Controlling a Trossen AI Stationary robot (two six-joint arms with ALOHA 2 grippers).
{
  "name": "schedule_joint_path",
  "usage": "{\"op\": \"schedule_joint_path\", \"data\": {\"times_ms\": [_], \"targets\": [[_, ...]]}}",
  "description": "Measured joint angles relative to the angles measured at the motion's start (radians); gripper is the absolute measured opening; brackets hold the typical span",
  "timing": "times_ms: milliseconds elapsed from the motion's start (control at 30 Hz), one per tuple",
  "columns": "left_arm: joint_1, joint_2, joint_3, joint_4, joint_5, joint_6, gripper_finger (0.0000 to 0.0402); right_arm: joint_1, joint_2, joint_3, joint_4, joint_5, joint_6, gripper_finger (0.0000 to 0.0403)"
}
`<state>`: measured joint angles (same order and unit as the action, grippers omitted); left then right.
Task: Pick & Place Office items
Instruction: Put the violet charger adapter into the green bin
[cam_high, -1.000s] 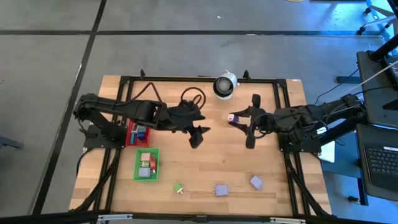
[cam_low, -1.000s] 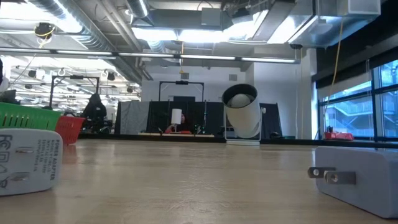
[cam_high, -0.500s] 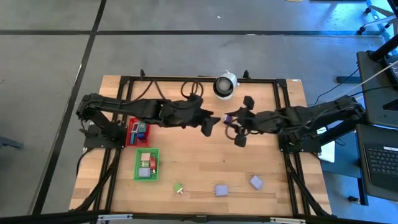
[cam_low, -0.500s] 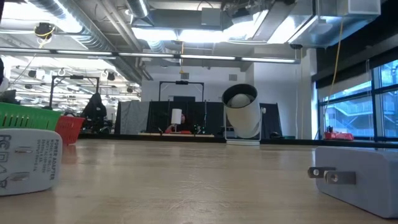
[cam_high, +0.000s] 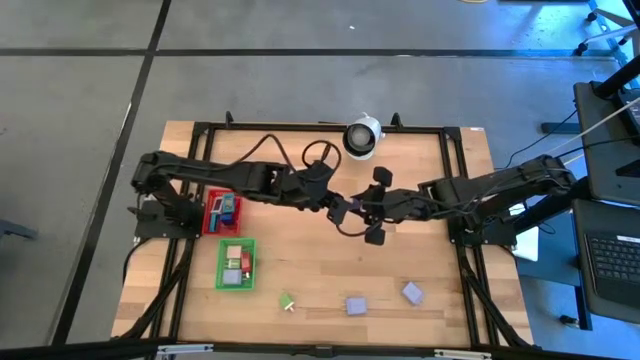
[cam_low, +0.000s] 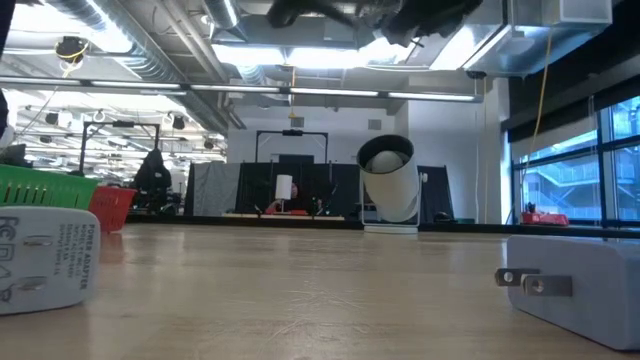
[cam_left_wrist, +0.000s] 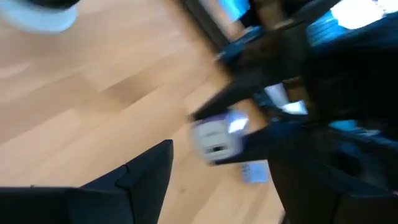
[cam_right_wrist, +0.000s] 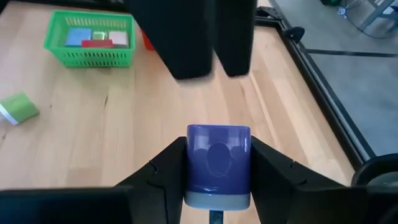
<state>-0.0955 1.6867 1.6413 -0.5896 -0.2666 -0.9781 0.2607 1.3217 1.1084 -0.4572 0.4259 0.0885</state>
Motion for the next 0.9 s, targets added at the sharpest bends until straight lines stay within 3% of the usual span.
{"op": "schedule_joint_path", "data": {"times_ms": [600, 733, 900], "targets": [[0.029, 0.044, 0.0, 0.022, 0.067, -0.033, 0.0253, 0.0, 0.005, -0.001, 0.107, 0.003, -0.082, 0.0142], [0.033, 0.046, 0.0, 0.041, 0.096, -0.027, 0.0227, 0.0, 0.005, -0.001, 0.11, 0.001, -0.084, 0.0142], [0.032, 0.048, 0.0, 0.067, 0.105, -0.001, 0.0167, 0.001, 0.004, -0.001, 0.116, 0.005, -0.123, 0.0142]]}}
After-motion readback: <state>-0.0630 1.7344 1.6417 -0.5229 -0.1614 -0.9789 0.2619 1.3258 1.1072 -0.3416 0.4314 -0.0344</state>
